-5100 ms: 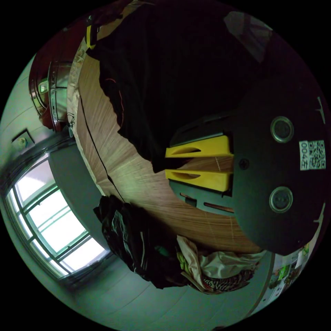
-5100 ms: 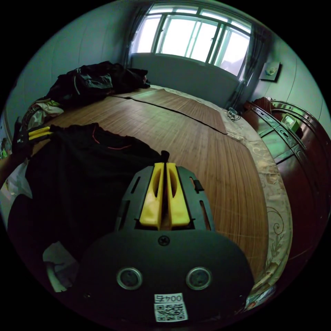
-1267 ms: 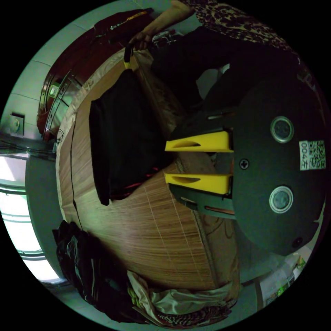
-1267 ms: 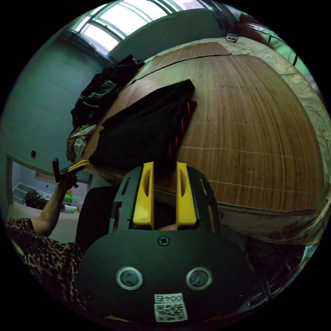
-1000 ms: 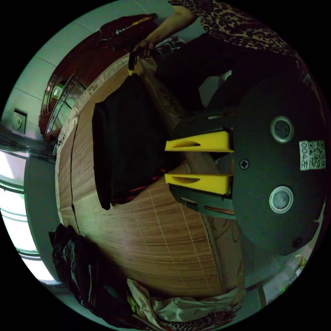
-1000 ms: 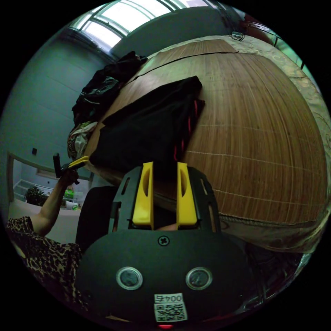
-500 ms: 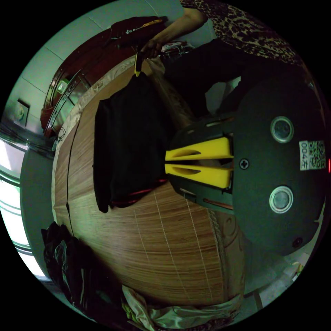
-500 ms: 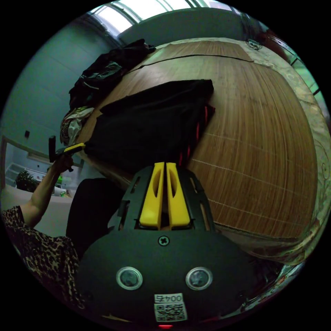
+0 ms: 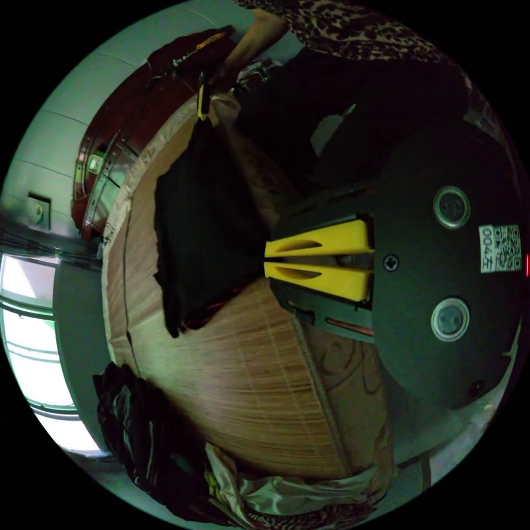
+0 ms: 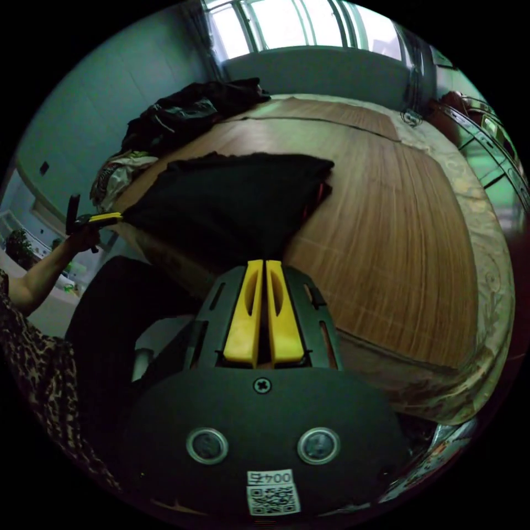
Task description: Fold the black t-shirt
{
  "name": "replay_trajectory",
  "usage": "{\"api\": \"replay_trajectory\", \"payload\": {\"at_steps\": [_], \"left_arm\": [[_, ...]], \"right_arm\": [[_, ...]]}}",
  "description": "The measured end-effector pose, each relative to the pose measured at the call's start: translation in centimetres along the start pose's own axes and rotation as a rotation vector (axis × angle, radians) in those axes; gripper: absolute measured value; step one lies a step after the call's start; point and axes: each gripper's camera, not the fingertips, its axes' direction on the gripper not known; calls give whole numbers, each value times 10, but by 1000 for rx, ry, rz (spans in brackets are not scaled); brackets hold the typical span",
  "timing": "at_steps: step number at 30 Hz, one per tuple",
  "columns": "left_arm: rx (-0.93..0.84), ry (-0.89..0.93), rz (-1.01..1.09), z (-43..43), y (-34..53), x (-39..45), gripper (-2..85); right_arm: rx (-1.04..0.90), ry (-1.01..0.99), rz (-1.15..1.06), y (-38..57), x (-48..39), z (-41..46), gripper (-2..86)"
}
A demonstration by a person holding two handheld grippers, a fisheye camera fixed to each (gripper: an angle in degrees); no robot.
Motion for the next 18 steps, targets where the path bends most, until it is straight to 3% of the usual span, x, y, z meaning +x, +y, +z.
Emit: {"api": "replay_trajectory", "payload": {"at_steps": [7,11,15,18], "left_arm": [[-65,-12,-2,2,-3,4,35],[-94,-57,-24,-13,1,2,35],[41,-134,-78,-44,-12,16,24],[80,-133,-23,-35,-47,45,19]], "right_arm": [[-88,11,4,-33,-39,6,23],[-171,157,-21,-60,-76,-8,50],[-177,325,-110,-97,-125,-19,49],[-162,334,-159,-131,-159,-11,42]]}}
